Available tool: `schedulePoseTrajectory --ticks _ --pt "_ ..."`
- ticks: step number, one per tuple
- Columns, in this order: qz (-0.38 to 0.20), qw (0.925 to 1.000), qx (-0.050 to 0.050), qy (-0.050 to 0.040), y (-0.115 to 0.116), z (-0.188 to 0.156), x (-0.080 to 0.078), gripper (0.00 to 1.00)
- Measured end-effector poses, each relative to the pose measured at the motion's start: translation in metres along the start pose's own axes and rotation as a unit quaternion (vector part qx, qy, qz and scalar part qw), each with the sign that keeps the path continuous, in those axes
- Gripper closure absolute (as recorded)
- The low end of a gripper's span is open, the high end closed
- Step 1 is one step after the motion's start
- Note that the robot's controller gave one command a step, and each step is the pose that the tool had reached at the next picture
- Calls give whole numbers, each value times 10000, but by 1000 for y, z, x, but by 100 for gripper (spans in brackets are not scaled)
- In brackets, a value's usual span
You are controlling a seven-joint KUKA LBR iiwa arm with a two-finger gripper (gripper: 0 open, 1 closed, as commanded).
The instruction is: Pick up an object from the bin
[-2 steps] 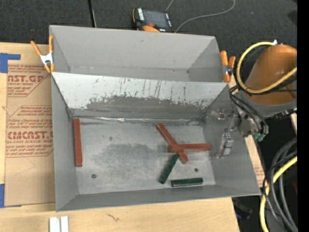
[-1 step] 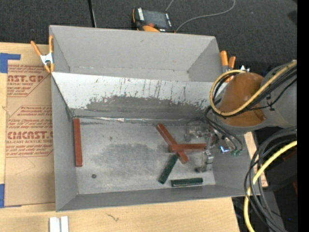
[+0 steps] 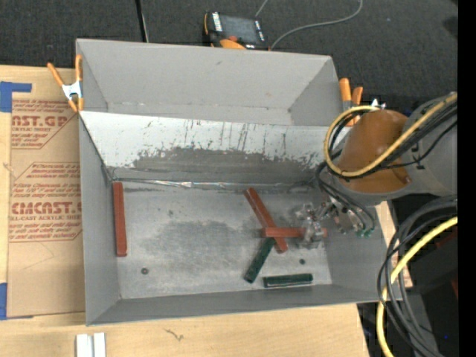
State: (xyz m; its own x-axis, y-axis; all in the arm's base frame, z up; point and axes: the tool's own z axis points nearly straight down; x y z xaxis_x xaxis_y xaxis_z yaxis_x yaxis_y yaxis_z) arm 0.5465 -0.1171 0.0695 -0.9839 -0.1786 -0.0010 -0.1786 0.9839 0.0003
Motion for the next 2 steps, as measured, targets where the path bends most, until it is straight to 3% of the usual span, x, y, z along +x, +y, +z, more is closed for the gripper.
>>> schedulePoseTrajectory --ticks 1,2 --pt "-234 9997 15 -43 21 -136 2 100" --pt "-233 9997 2 -9 21 -131 3 0"
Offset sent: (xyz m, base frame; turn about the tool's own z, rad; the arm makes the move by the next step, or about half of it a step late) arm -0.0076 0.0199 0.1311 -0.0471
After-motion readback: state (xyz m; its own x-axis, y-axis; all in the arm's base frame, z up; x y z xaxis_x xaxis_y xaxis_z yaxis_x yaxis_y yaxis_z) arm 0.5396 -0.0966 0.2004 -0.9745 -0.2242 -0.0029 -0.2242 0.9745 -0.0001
